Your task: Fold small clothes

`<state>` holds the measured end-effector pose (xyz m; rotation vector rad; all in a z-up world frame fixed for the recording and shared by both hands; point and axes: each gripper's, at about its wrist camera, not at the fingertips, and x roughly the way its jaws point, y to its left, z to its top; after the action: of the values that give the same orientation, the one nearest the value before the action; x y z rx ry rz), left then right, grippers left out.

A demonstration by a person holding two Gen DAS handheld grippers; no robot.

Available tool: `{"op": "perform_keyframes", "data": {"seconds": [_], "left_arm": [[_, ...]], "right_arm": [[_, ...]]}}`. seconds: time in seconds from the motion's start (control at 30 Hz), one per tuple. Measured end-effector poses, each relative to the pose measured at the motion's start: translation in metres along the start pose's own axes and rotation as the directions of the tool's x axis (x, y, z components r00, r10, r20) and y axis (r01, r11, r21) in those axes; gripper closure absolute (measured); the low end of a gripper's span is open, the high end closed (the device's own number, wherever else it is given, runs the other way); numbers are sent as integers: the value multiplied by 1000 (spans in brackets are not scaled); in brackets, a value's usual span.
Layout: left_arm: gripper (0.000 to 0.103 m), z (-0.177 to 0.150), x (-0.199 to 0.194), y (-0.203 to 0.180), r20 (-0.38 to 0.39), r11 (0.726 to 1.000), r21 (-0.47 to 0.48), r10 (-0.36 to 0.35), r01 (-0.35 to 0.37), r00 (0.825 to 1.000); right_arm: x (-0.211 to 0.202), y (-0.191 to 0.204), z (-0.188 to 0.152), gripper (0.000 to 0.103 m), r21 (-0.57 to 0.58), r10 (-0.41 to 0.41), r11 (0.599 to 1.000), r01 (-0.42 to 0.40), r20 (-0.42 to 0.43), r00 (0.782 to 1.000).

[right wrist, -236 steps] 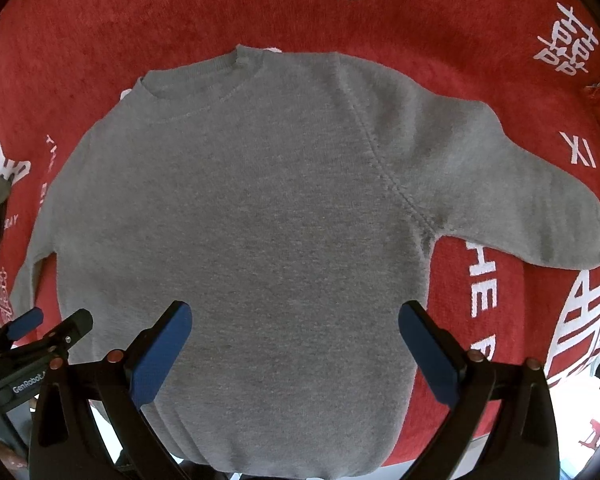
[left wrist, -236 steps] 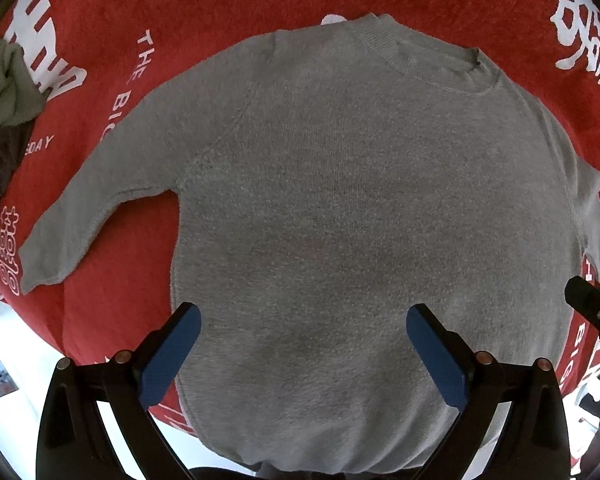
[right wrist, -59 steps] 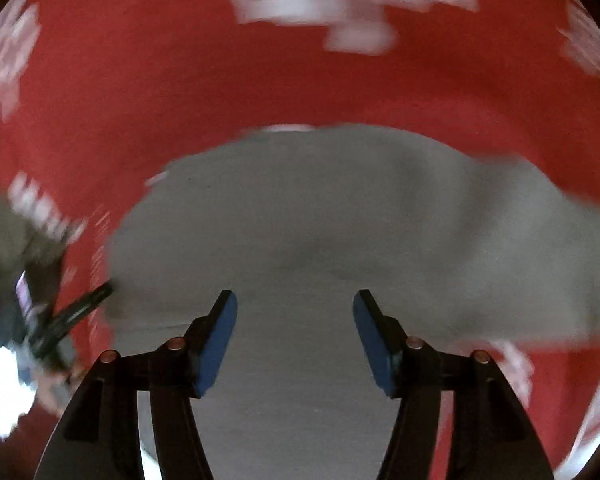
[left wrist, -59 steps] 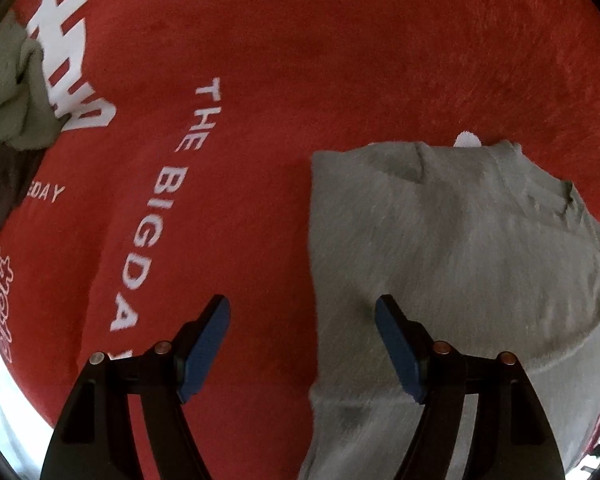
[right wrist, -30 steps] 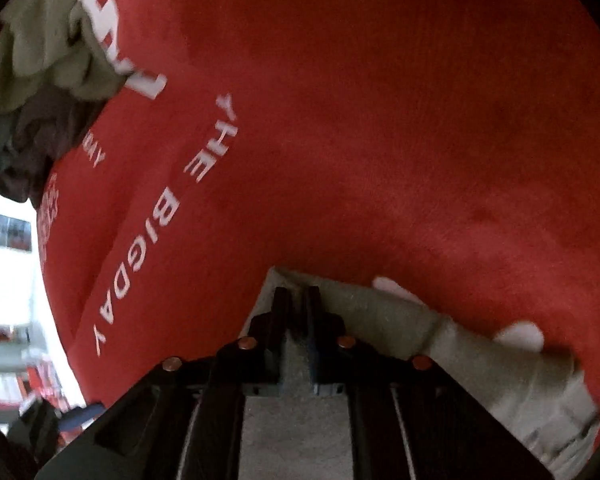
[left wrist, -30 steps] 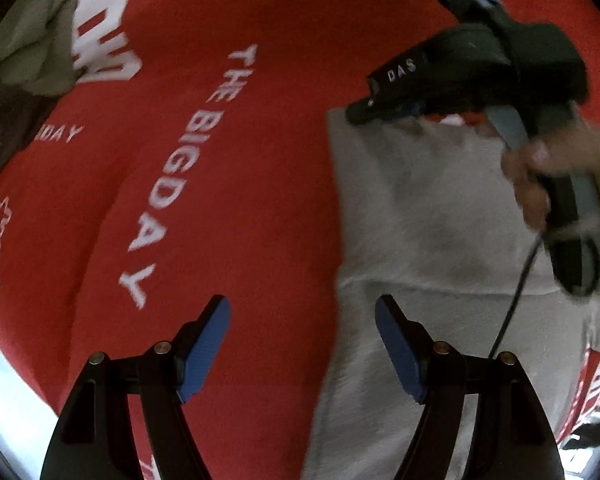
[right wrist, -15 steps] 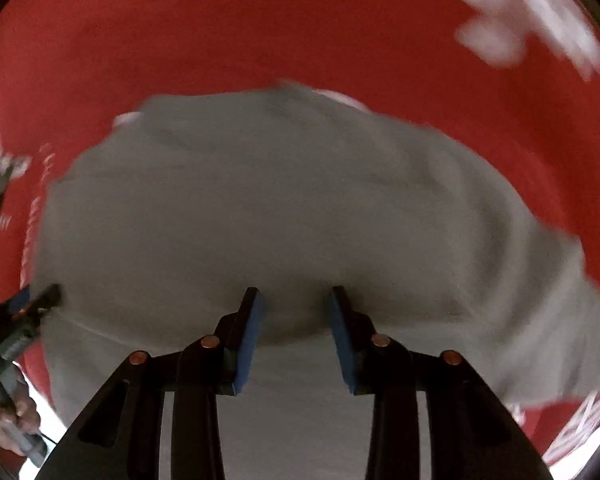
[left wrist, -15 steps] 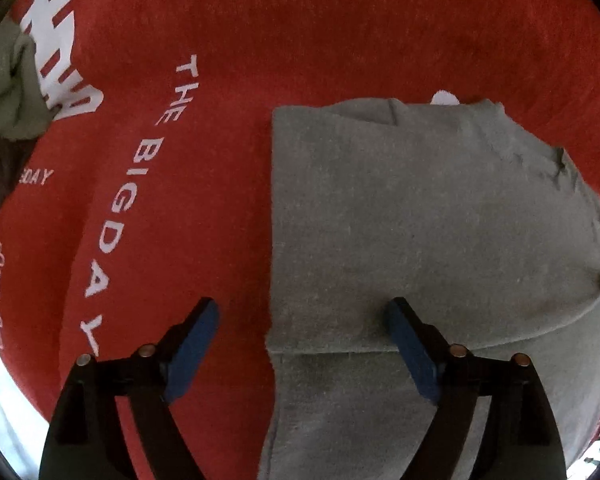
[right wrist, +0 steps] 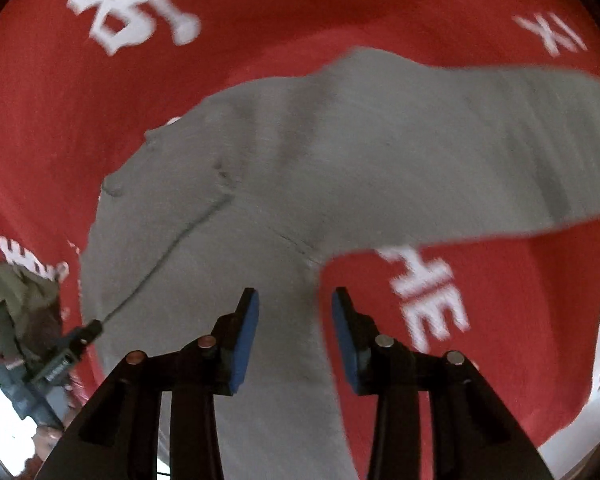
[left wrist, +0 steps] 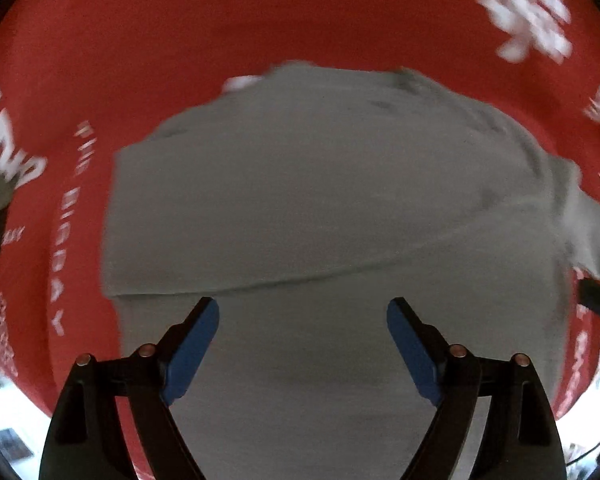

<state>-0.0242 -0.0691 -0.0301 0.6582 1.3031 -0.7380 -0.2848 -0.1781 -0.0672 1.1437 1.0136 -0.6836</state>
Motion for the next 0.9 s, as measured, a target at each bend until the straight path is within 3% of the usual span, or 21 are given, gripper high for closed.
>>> {"op": "perform_keyframes", "data": {"seconds": [0.17, 0.3, 0.43, 0.57, 0.67, 0.8, 0.9], "left_arm": [[16, 8, -3, -88, -12, 993, 102, -57, 58, 998], [16, 13, 2, -137, -33, 986, 147, -75, 80, 997], [16, 19, 6, -166, -35, 981, 179, -66, 72, 997], [16, 28, 13, -184, -39, 981, 186, -56, 63, 998], [16, 35, 14, -195, -40, 981, 186, -49, 56, 998], [16, 39, 16, -205, -31, 982, 183, -44, 49, 999], [16, 44, 14, -209, -8, 983, 178, -41, 41, 999]], "right_arm": [[-18, -58, -7, 61, 130, 42, 991, -44, 15, 999], [-36, -115, -9, 59, 271, 76, 958, -95, 81, 994], [-57, -171, -6, 58, 394, 92, 905, -160, 187, 978], [-64, -214, -1, 58, 459, 113, 853, -248, 302, 947], [-61, -226, 8, 57, 466, 176, 815, -345, 368, 913], [-54, -221, 25, 57, 422, 207, 820, -387, 412, 888], [-45, -215, 40, 57, 417, 241, 800, -432, 437, 867]]}}
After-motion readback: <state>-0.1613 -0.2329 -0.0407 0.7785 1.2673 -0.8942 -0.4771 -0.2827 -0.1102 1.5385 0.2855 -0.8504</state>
